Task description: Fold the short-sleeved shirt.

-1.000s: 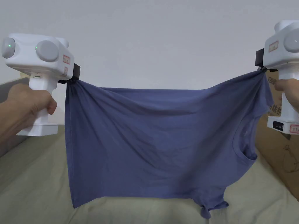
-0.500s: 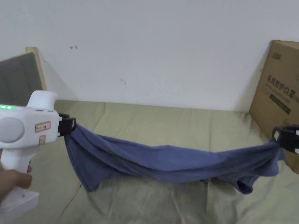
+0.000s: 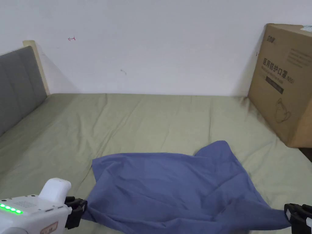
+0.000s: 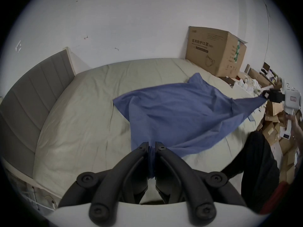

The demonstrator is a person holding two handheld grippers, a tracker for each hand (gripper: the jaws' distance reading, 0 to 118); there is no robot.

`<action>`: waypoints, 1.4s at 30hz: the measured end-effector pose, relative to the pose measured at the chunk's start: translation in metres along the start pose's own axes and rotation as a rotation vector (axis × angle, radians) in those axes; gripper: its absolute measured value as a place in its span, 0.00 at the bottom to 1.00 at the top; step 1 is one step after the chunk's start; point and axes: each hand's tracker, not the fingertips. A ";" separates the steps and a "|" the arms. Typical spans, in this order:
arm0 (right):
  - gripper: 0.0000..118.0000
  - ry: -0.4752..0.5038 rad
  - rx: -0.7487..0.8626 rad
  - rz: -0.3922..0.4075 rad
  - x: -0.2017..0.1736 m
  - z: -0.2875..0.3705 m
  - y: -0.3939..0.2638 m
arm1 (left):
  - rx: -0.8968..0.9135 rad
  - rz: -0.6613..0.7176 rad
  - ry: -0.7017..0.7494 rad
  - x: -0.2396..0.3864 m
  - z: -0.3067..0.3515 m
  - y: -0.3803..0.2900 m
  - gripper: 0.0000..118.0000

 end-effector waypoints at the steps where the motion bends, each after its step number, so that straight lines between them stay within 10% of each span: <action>1: 0.03 -0.009 0.007 0.017 -0.002 0.003 -0.005 | -0.007 -0.002 -0.004 0.001 0.002 -0.005 0.05; 11: 0.03 -0.035 -0.107 0.096 -0.010 -0.017 -0.041 | -0.098 0.003 0.049 -0.009 -0.010 -0.037 0.05; 12: 0.03 -0.046 -0.131 0.112 -0.009 -0.024 -0.045 | -0.138 0.031 0.039 -0.011 -0.016 -0.040 0.08; 15: 0.29 -0.079 -0.292 0.163 -0.003 -0.046 -0.050 | -0.186 0.133 -0.027 -0.015 -0.023 -0.046 0.66; 25: 0.46 -0.014 0.122 -0.045 -0.005 0.029 0.052 | 0.221 0.419 -0.100 -0.019 0.032 0.030 0.68; 29: 0.45 0.039 0.356 -0.042 -0.036 0.057 0.076 | 0.478 0.257 0.030 0.032 0.074 0.064 0.58; 31: 0.32 0.103 0.428 -0.026 -0.052 0.064 0.076 | 0.572 0.157 0.073 0.056 0.086 0.069 0.11; 32: 0.09 0.119 0.442 -0.024 -0.058 0.065 0.076 | 0.575 0.123 0.102 0.065 0.089 0.071 0.00; 42: 0.00 0.100 0.431 -0.054 -0.069 0.054 0.073 | 0.592 0.132 0.096 0.062 0.088 0.069 0.00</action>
